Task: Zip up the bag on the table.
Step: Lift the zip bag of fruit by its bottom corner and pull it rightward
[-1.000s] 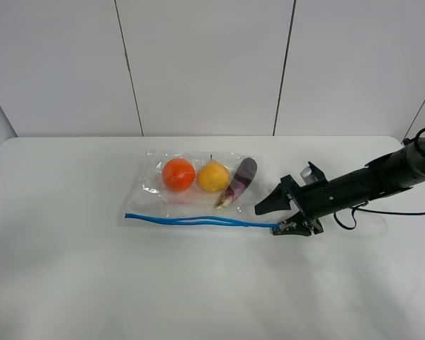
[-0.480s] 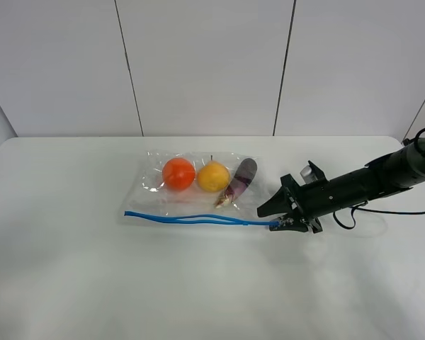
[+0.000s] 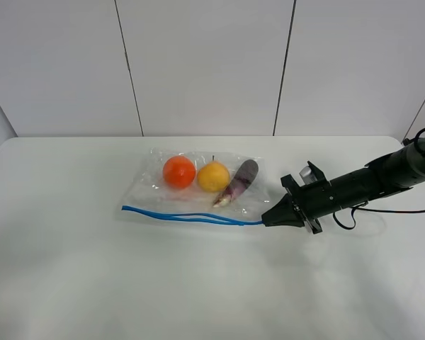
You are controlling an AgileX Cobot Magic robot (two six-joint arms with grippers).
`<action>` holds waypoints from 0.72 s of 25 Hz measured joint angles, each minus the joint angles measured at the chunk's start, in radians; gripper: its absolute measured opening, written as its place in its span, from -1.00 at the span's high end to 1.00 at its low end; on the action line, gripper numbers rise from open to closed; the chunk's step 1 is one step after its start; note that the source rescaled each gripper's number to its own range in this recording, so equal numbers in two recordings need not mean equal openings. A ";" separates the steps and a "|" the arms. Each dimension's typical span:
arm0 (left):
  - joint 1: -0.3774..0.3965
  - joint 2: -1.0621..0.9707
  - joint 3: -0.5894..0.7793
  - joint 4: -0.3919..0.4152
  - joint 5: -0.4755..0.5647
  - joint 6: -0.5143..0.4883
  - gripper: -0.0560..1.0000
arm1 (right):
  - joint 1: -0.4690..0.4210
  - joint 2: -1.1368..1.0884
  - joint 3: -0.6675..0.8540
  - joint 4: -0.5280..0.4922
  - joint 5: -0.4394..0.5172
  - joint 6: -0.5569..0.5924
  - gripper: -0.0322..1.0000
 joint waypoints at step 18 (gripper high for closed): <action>0.000 0.000 0.000 0.000 0.000 0.000 -1.00 | 0.000 0.001 -0.089 0.094 0.163 0.012 0.93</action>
